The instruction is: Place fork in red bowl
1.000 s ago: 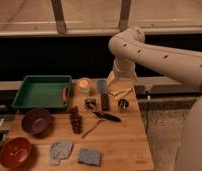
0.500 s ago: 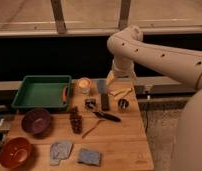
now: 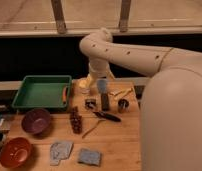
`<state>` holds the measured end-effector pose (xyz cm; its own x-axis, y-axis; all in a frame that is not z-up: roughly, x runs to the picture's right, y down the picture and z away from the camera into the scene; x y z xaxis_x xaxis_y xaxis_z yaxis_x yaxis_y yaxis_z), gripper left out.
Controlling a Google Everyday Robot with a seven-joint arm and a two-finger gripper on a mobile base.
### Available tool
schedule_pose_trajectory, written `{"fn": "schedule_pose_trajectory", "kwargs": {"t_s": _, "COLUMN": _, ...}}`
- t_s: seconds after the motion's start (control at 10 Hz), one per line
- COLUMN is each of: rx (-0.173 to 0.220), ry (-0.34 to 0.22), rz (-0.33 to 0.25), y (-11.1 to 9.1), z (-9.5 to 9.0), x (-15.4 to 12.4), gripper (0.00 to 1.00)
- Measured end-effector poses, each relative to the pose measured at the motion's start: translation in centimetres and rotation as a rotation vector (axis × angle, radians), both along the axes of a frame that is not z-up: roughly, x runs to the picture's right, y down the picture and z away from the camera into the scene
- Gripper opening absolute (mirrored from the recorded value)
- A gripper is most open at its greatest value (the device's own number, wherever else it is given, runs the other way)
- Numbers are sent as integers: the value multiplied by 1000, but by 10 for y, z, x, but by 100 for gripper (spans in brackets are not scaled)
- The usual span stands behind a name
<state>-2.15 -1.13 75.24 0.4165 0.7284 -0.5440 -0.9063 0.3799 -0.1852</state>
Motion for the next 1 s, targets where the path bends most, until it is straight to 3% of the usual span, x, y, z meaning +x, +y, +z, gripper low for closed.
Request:
{"fn": "schedule_pose_trajectory", "kwargs": {"t_s": 0.3, "rx": -39, "ry": -7, "rz": -68, "y": 32, "z": 2, "x": -35, "gripper": 80}}
{"fn": "schedule_pose_trajectory", "kwargs": {"t_s": 0.7, "rx": -41, "ry": -4, "rz": -64, "y": 32, "z": 3, "x": -34, "gripper": 80}}
{"fn": "schedule_pose_trajectory", "kwargs": {"t_s": 0.9, "rx": -80, "ry": 8, "rz": -27, "y": 44, "z": 5, "x": -29, "gripper": 80}}
{"fn": "schedule_pose_trajectory", "kwargs": {"t_s": 1.0, "rx": -112, "ry": 18, "rz": 3, "y": 61, "z": 14, "x": -23, "gripper": 80}}
